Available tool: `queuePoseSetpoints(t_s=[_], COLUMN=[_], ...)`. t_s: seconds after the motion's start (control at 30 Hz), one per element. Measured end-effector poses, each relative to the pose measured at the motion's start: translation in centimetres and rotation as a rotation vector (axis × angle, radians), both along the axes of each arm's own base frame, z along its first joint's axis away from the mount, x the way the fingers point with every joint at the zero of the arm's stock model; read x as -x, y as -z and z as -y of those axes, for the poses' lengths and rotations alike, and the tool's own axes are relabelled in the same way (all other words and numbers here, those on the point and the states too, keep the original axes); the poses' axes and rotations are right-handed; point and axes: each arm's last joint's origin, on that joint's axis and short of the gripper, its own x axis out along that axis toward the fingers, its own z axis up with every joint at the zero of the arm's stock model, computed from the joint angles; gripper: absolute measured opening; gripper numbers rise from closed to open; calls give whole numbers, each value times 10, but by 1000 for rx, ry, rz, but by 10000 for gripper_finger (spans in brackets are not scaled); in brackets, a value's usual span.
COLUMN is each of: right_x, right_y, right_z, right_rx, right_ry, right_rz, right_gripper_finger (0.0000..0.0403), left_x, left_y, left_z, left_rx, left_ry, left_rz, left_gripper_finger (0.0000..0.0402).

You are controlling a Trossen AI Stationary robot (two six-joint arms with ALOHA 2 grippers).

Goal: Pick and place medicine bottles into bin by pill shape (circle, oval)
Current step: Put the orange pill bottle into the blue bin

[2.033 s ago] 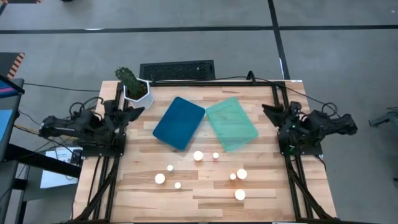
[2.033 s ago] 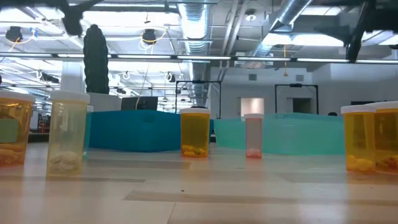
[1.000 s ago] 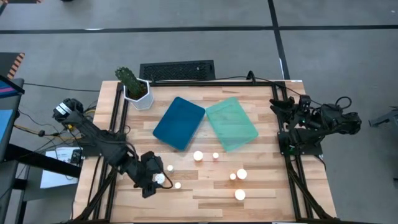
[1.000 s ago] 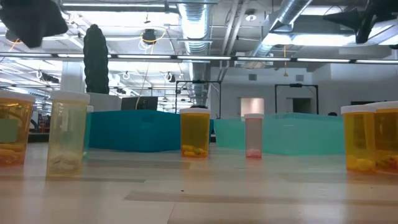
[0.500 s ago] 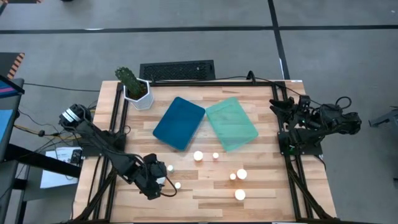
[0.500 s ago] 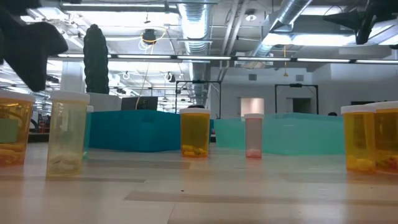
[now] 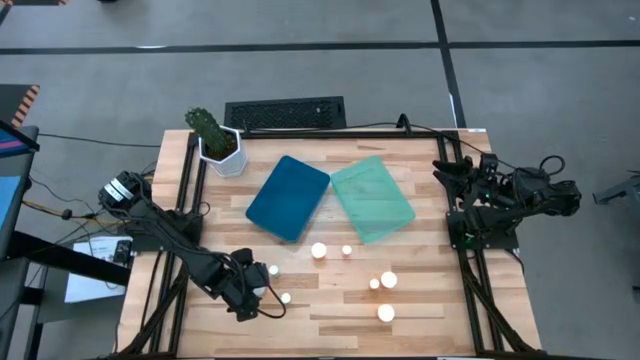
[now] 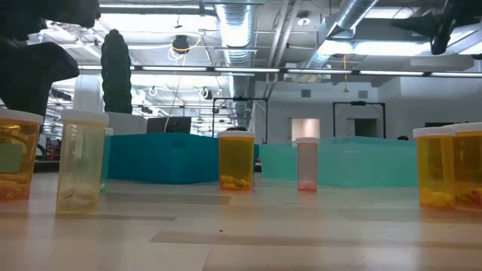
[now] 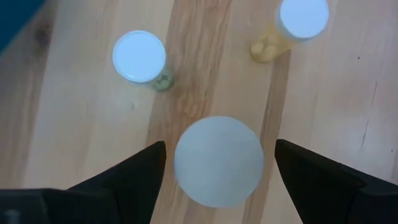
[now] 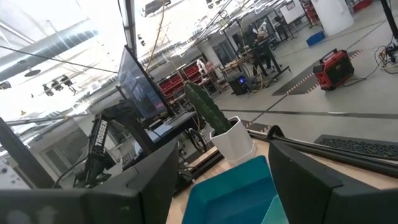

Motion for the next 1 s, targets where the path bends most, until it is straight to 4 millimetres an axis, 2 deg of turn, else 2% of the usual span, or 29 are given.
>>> queuePoseSetpoints(t_s=[0.33, 0.5, 0.63, 0.8, 0.9, 1.0], right_x=[0, 0, 0, 0, 0, 0], right_y=[0, 0, 0, 0, 0, 0], right_z=[0, 0, 0, 0, 0, 0], right_rx=[1, 1, 3, 10, 10, 9], right_ry=[0, 1, 1, 2, 2, 2], right_rz=[0, 0, -1, -5, -4, -4], right_gripper_finger=[260, 260, 260, 260, 260, 260], left_x=[1, -1, -6, -13, -14, -12], left_y=[0, 0, -5, -24, -44, -70], left_z=[-2, -4, -5, -9, -15, -24], left_rx=[-30, -17, 14, 68, 81, 77], left_ry=[59, 58, 47, 24, -13, -52], left_rz=[-19, -27, -32, -24, -9, 6], left_gripper_finger=[196, 195, 210, 196, 194, 209])
